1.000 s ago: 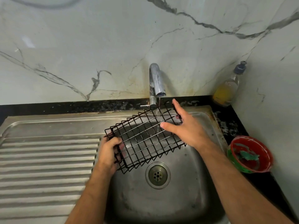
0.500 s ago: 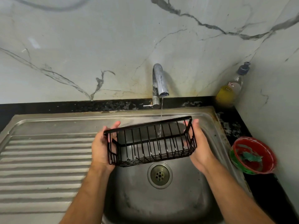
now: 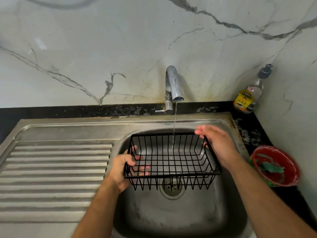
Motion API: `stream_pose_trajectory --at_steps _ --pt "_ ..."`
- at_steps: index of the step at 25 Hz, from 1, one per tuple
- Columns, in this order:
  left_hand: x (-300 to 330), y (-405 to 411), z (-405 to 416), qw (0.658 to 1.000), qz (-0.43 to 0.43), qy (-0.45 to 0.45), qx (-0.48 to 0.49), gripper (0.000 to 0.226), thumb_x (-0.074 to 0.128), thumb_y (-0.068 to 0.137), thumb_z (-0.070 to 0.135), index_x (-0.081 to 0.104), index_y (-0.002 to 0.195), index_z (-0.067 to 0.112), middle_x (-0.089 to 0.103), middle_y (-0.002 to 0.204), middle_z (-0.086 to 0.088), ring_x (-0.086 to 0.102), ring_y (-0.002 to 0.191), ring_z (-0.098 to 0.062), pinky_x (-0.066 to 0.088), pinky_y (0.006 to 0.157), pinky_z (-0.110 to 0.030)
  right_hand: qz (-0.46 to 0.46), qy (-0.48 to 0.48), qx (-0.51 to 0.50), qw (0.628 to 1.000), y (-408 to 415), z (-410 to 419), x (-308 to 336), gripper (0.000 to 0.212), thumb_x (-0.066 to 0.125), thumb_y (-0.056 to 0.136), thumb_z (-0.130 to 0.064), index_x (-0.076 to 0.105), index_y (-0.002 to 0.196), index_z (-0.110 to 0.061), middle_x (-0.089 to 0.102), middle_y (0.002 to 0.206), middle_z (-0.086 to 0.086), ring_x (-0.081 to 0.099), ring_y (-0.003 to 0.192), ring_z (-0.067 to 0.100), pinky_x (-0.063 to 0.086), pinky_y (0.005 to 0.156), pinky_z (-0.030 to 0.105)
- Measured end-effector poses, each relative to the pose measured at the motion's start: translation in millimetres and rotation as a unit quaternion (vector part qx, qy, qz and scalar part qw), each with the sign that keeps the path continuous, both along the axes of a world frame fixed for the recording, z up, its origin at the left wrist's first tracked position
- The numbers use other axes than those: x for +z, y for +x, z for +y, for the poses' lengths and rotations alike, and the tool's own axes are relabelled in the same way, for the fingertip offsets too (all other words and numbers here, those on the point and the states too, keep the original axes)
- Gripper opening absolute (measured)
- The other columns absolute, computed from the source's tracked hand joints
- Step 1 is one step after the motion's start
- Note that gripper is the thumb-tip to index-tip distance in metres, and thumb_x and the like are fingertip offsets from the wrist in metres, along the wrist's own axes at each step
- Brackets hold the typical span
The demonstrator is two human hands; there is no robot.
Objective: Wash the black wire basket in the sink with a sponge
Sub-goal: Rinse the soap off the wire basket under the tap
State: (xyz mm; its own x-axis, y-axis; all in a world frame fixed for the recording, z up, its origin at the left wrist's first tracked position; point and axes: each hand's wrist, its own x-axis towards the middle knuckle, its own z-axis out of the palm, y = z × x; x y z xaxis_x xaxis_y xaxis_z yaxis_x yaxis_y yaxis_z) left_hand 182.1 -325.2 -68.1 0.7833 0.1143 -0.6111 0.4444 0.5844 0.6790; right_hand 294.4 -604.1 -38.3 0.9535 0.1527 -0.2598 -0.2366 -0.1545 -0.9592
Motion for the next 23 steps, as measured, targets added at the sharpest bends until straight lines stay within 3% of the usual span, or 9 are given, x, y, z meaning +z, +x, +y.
stream_pose_trajectory --at_steps 3,7,11,13,15,16,19,21,23 --pt "-12 -3 -3 0.999 -0.015 -0.011 0.034 0.083 0.046 0.047 0.003 0.057 0.129 0.014 0.052 0.119 -0.018 0.067 0.092 -0.048 0.06 0.069 -0.054 -0.136 -0.212 0.046 0.967 17 28 19 0.021 0.064 0.094 -0.033 0.071 0.114 -0.035 0.068 0.112 -0.018 0.059 0.101 -0.002 0.043 0.095 0.026" --pt "-16 -5 -11 0.998 -0.035 -0.03 0.049 0.088 0.047 0.047 -0.001 0.055 0.133 0.013 0.052 0.12 -0.018 0.069 0.087 -0.043 0.061 0.064 -0.052 -0.306 -0.29 0.084 0.903 53 70 42 0.021 0.066 0.095 -0.025 0.072 0.116 -0.027 0.057 0.097 -0.012 0.053 0.075 -0.006 0.045 0.081 0.015" --pt "-21 -10 -20 0.999 -0.029 0.001 0.029 0.088 0.046 0.048 -0.003 0.056 0.134 0.017 0.058 0.121 -0.016 0.072 0.087 -0.038 0.06 0.064 -0.048 -0.188 -0.298 0.226 0.908 105 102 34 0.021 0.068 0.093 -0.035 0.073 0.11 -0.025 0.066 0.099 -0.021 0.058 0.075 -0.018 0.046 0.077 0.004" --pt "-26 -13 -23 0.999 -0.026 0.008 0.018 0.088 0.045 0.047 -0.003 0.057 0.131 0.019 0.055 0.126 -0.016 0.07 0.093 -0.04 0.057 0.068 -0.048 -0.184 -0.374 0.3 0.858 128 116 18 0.032 0.068 0.089 -0.049 0.071 0.117 -0.035 0.067 0.118 -0.011 0.061 0.093 0.001 0.047 0.085 0.017" --pt "-30 -15 -27 1.0 -0.02 0.019 0.002 0.09 0.046 0.046 -0.003 0.056 0.132 0.019 0.051 0.133 -0.018 0.067 0.099 -0.041 0.056 0.071 -0.048 -0.205 -0.451 0.338 0.8 143 130 2 0.038 0.066 0.089 -0.05 0.068 0.122 -0.03 0.065 0.122 -0.004 0.062 0.1 0.016 0.051 0.089 0.03" --pt "-33 -14 -28 1.0 -0.017 0.023 -0.002 0.092 0.046 0.046 -0.003 0.055 0.134 0.019 0.05 0.136 -0.018 0.065 0.101 -0.042 0.055 0.071 -0.047 -0.203 -0.456 0.334 0.799 150 138 -4 0.033 0.066 0.091 -0.044 0.07 0.118 -0.025 0.067 0.119 -0.001 0.063 0.094 0.013 0.052 0.082 0.026" --pt "-38 -14 -31 0.999 -0.014 0.035 -0.011 0.096 0.046 0.046 -0.002 0.052 0.14 0.019 0.046 0.141 -0.022 0.063 0.107 -0.044 0.056 0.071 -0.046 -0.131 -0.322 0.302 0.887 157 141 -7 0.026 0.065 0.093 -0.028 0.073 0.106 -0.006 0.068 0.118 0.016 0.06 0.069 -0.001 0.046 0.066 0.013" --pt "-40 -10 -34 0.999 -0.016 0.039 -0.012 0.096 0.046 0.047 -0.002 0.051 0.141 0.019 0.044 0.144 -0.023 0.063 0.108 -0.045 0.056 0.072 -0.047 -0.127 -0.301 0.254 0.91 149 122 -2 0.028 0.068 0.085 -0.049 0.075 0.102 -0.027 0.073 0.098 -0.001 0.06 0.065 0.001 0.053 0.068 0.02" --pt "-41 -5 -36 0.999 -0.014 0.041 -0.008 0.096 0.046 0.047 -0.002 0.051 0.14 0.018 0.043 0.144 -0.024 0.064 0.106 -0.044 0.056 0.073 -0.048 -0.092 -0.222 0.221 0.945 131 100 -1 0.02 0.063 0.094 -0.045 0.072 0.105 -0.031 0.064 0.067 -0.012 0.048 0.046 0.004 0.05 0.05 0.023"
